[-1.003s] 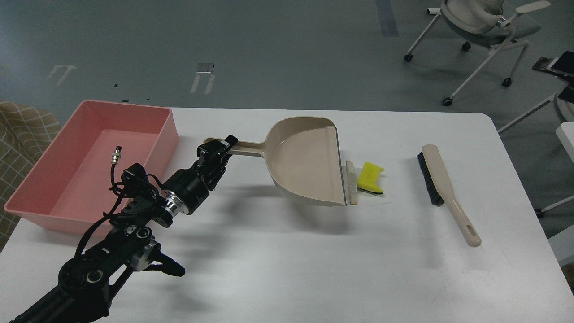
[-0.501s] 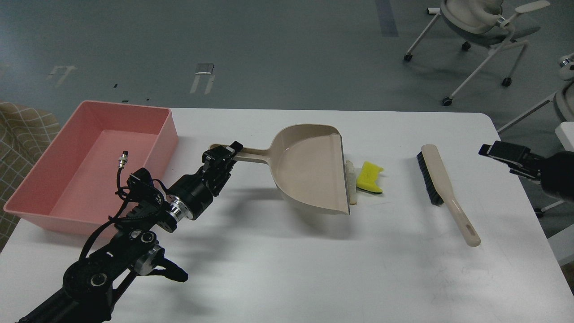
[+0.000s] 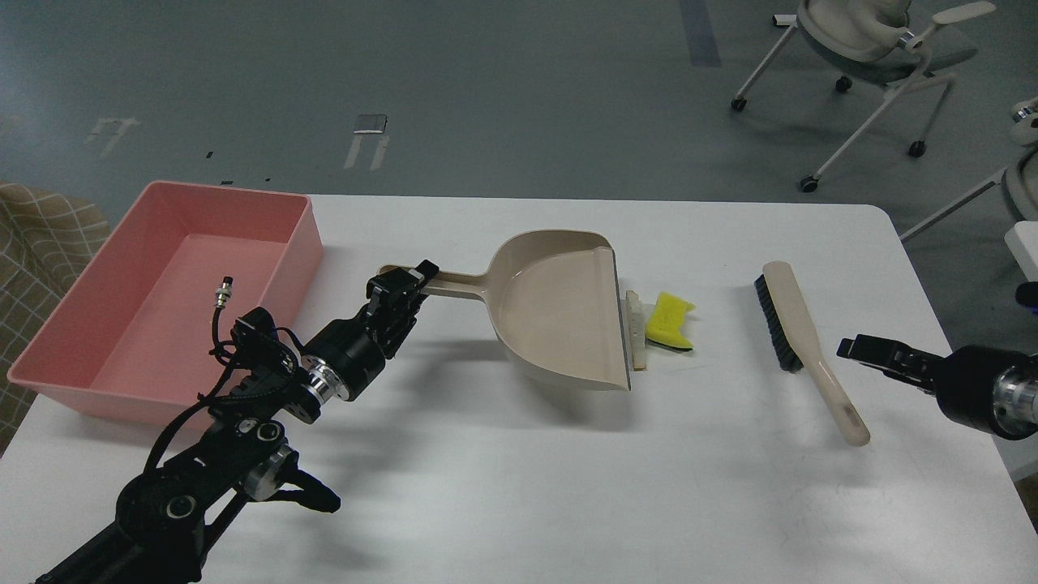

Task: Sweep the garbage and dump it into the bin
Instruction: 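Reach the right gripper to the brush handle and grasp it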

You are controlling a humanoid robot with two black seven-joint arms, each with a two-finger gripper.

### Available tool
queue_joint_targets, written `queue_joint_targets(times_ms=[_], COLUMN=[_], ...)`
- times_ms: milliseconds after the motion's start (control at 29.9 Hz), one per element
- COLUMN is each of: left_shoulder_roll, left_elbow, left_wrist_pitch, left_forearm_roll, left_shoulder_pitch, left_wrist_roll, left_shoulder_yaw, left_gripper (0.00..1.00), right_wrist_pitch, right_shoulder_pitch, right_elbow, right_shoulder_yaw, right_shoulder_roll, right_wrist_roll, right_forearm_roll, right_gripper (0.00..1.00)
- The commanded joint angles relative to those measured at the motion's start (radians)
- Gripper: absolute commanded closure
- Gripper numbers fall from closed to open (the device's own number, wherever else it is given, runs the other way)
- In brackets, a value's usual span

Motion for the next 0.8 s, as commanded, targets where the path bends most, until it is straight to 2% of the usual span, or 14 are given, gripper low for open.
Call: queue_joint_targets(times_ms=[0, 201, 401, 501, 568, 669, 769], left_shoulder_roll=[0.002, 0.002, -0.001, -0.003, -0.003, -0.003, -0.003], left_elbow=[0.015, 0.029, 0.029, 0.029, 0.029, 0.031, 0.029], left_wrist_pitch=[0.0, 0.0, 0.0, 0.0, 0.002, 0.002, 0.002], left_forearm_roll=[0.0, -0.002, -0.002, -0.002, -0.002, -0.002, -0.002], left_shoulder_pitch=[0.0, 0.001, 0.001, 0.001, 0.001, 0.001, 0.001], left_wrist_roll=[0.001, 0.001, 0.001, 0.0, 0.0, 0.0, 0.0], left_shoulder_yaw=[0.0, 0.0, 0.002, 0.006, 0.006, 0.006, 0.006], left_gripper=[1.0, 1.0, 1.0, 1.0, 1.0, 1.0, 1.0], right_wrist_pitch=[0.0, 0.0, 0.0, 0.0, 0.0, 0.0, 0.0], right_shoulder_pitch=[-0.007, -0.02, -0.049, -0.056, -0.056, -0.059, -0.059], right_elbow=[0.014, 0.019, 0.02, 0.022, 0.02, 0.012, 0.017], right_shoulder_yaw=[-0.001, -0.001, -0.002, -0.002, -0.002, -0.002, -0.001], right_shoulder_roll=[0.025, 0.064, 0.076, 0.088, 0.102, 0.107, 0.127], right_wrist_roll=[-0.005, -0.023, -0.041, -0.044, -0.046, -0.044, -0.044], right_forearm_roll=[-0.027, -0.113, -0.139, -0.139, -0.142, -0.143, -0.142], right_gripper=[0.16, 0.16, 0.23, 0.31, 0.33, 0.43, 0.47])
